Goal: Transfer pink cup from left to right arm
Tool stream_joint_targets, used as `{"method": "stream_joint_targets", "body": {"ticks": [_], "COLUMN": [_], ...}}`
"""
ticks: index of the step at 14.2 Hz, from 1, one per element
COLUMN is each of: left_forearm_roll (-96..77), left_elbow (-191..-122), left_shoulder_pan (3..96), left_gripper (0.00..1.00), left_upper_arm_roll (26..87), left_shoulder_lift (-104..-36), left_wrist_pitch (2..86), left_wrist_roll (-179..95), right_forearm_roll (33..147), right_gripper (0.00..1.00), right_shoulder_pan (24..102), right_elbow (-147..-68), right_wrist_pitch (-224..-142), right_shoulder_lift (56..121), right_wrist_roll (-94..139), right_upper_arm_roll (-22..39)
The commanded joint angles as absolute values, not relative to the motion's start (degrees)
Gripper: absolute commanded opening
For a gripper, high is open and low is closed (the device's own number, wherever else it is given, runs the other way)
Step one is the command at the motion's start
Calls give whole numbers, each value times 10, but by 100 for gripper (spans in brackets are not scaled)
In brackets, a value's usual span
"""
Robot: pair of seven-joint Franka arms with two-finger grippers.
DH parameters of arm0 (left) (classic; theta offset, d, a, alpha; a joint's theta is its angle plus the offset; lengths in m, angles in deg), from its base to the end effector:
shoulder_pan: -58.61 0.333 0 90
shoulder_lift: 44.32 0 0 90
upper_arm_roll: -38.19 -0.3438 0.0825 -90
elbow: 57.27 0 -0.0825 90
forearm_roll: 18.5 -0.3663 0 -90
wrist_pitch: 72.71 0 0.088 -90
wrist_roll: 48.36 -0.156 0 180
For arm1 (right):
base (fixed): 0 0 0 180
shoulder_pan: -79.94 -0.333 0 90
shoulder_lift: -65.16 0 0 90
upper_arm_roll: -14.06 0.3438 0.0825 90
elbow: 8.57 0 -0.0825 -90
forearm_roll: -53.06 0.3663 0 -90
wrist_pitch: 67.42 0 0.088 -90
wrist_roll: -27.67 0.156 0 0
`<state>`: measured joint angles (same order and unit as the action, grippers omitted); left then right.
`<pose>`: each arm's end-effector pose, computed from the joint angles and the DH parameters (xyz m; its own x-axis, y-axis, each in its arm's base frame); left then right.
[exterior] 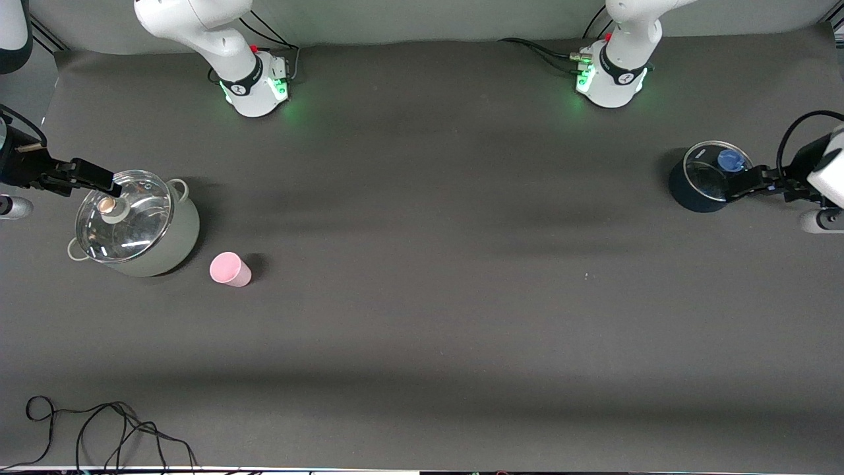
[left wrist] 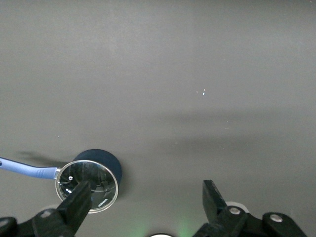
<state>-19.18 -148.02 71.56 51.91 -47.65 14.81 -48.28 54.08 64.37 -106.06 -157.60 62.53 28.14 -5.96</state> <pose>0.5428 -0.0020 0.5635 0.9936 -0.0126 -0.1126 -0.0125 -0.9999 0.0018 0.5126 -0.0406 0.5673 0.9929 -0.0839 -0.0846 -0.0869 -0.9957 -0.0327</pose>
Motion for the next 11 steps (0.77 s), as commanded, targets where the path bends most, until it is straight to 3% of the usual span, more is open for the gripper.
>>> {"method": "stream_joint_targets", "body": {"ticks": [1,11], "left_forearm_roll": [-186,-184], "left_elbow": [-1501,-1491], "left_shoulder_pan": [599,589], "left_gripper": [100,100], "left_upper_arm_roll": [410,407], "left_shoulder_lift": [-459,-470], "left_wrist_pitch": [160,171], "left_wrist_roll": [-491,-494], "right_forearm_roll": [530,565], "right_gripper": [100,100], "right_shoulder_pan": [722,744], "right_elbow": [-1038,-1036], "right_wrist_pitch": [-1573,-1618], "right_shoulder_lift": [634,616], "right_wrist_roll": [273,283], "right_upper_arm_roll": [23,38]}}
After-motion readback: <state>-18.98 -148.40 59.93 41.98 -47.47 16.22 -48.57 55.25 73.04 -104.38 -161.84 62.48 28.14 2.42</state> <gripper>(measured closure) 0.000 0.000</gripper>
